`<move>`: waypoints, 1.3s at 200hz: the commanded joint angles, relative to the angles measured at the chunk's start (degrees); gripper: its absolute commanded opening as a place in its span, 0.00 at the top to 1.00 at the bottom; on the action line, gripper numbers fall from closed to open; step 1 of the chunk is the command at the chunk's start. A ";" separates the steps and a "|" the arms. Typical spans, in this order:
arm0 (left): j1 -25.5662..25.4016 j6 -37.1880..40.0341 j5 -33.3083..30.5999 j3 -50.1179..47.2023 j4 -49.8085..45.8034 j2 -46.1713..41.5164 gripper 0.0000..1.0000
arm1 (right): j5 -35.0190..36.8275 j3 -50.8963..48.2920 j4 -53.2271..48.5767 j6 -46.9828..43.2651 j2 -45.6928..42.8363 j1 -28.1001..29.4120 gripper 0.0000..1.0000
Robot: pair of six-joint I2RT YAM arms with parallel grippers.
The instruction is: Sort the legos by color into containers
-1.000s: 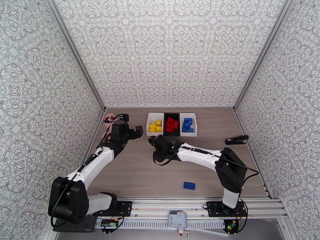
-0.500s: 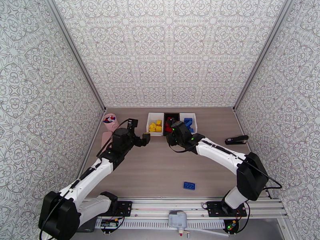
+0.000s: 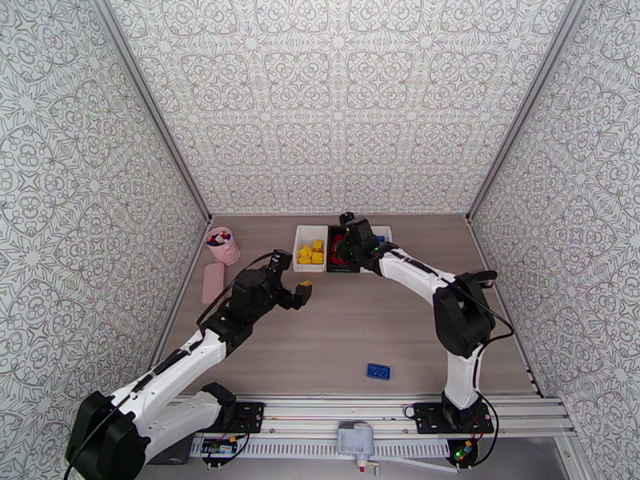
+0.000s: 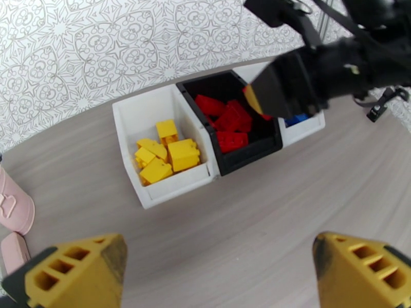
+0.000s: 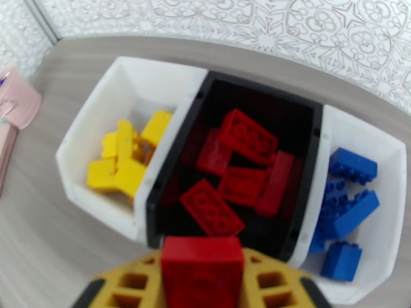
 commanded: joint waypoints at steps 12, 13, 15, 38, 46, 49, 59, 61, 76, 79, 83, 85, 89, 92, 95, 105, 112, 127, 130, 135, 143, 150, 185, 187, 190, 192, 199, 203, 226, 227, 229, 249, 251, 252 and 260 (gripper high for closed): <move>-0.53 1.17 -0.08 -0.94 0.93 -0.26 0.01 | -0.91 8.97 -0.64 -1.34 7.18 -1.46 0.75; -0.59 1.18 -0.04 -0.87 0.92 -0.25 0.01 | -0.90 9.25 -0.59 -1.36 7.38 -1.44 0.75; -0.57 1.23 -0.01 -0.82 0.99 -0.22 0.00 | -0.89 9.60 -0.61 -1.38 7.80 -1.50 0.75; -0.74 1.67 0.57 -0.38 0.65 0.10 0.00 | -1.06 14.35 -1.72 -1.30 12.40 -2.09 0.75; -0.89 1.80 0.77 -0.33 0.33 -0.03 0.00 | -0.90 15.75 -2.16 -1.39 13.61 -2.15 0.74; -1.01 2.00 0.87 -0.31 0.27 -0.14 0.00 | -0.76 16.19 -2.32 -1.47 14.02 -2.25 0.74; -1.09 2.12 1.13 -0.37 0.05 -0.32 0.00 | -0.46 17.41 -2.69 -1.65 14.86 -2.22 0.73; -1.16 2.10 1.09 -0.32 -0.04 -0.33 0.00 | -0.49 17.58 -2.73 -1.65 15.03 -2.22 0.73; -1.43 2.38 1.06 0.06 -1.06 -0.27 0.00 | -0.59 18.86 -3.55 -1.92 15.22 -2.22 0.66; -1.44 2.61 1.17 0.07 -1.13 -0.32 0.00 | -0.78 18.99 -3.76 -1.92 15.09 -2.22 0.64; -1.41 2.79 1.30 0.07 -1.27 -0.34 0.00 | -1.16 19.02 -3.96 -1.92 14.78 -2.23 0.60; -1.43 2.88 1.40 0.07 -1.27 -0.38 0.00 | -1.33 18.97 -4.02 -1.94 14.50 -2.24 0.58; -1.47 3.31 1.61 0.07 -1.27 -0.45 0.00 | -1.76 18.74 -4.05 -1.92 14.07 -2.25 0.54; -1.44 3.61 1.83 0.07 -1.27 -0.47 0.00 | -2.09 18.47 -4.00 -1.92 13.64 -2.25 0.50; -1.47 3.98 1.97 0.07 -1.21 -0.54 0.00 | -2.33 18.07 -3.94 -1.92 13.20 -2.26 0.47; -1.46 4.96 2.73 -0.03 -1.10 -0.96 0.00 | -3.26 16.44 -3.49 -2.00 11.28 -2.24 0.37; -1.42 5.64 3.40 -0.15 -1.03 -1.24 0.00 | -3.88 14.84 -3.09 -2.08 9.59 -2.26 0.32; -1.10 7.86 5.38 -0.03 -2.16 -2.02 0.00 | -5.10 9.30 -1.08 -2.78 4.70 -2.30 0.23; -0.95 8.26 5.80 0.03 -2.48 -2.12 0.00 | -5.48 7.85 -0.43 -3.07 3.58 -2.27 0.22; -0.77 8.82 6.81 0.05 -2.94 -2.35 0.00 | -5.90 5.60 0.73 -3.69 1.59 -2.30 0.20; -0.32 9.83 8.66 0.21 -3.73 -2.63 0.00 | -6.69 1.26 2.83 -4.81 -1.72 -2.22 0.18; 0.16 10.37 10.33 0.32 -4.43 -2.77 0.00 | -7.30 -2.64 4.37 -6.22 -4.26 -2.29 0.17; 3.72 12.26 21.45 0.69 -7.40 -3.17 0.00 | -10.65 -20.84 6.31 -15.55 -20.54 -2.14 0.10; 3.85 12.39 22.35 0.64 -7.55 -3.20 0.00 | -10.69 -21.67 6.02 -16.03 -21.53 -2.20 0.10; 4.11 12.66 23.37 0.53 -7.72 -3.20 0.00 | -10.89 -22.77 5.21 -16.74 -22.82 -2.18 0.10; 4.23 12.84 24.10 0.56 -7.81 -3.25 0.00 | -11.03 -23.54 4.58 -17.23 -23.77 -2.14 0.09; 4.52 13.67 26.79 0.51 -8.35 -3.36 0.00 | -11.90 -25.60 1.95 -19.23 -26.69 -2.04 0.09; 4.54 14.21 27.87 0.66 -8.78 -3.46 0.00 | -12.60 -26.47 -0.04 -20.76 -28.35 -1.96 0.08; 4.39 17.26 34.47 1.37 -12.76 -3.85 0.00 | -14.75 -30.35 -11.27 -26.06 -36.92 -1.45 0.05; 4.37 17.40 34.68 1.37 -12.99 -3.85 0.00 | -14.85 -30.54 -11.67 -26.25 -37.26 -1.48 0.05; 4.36 17.61 35.10 1.47 -13.43 -3.85 0.00 | -15.03 -30.80 -12.71 -26.57 -37.86 -1.40 0.05; 4.86 19.55 37.39 2.04 -17.28 -3.94 0.00 | -16.46 -32.07 -22.30 -30.76 -43.72 -0.19 0.05; 4.95 19.66 37.54 2.12 -17.49 -3.94 0.00 | -16.45 -32.12 -23.13 -31.17 -44.22 0.11 0.05; 5.01 19.74 37.53 2.11 -17.60 -3.94 0.00 | -16.44 -32.13 -23.75 -31.35 -44.42 0.22 0.05; 5.45 19.98 37.91 2.04 -17.93 -3.94 0.00 | -16.25 -32.12 -27.75 -33.03 -46.01 1.18 0.05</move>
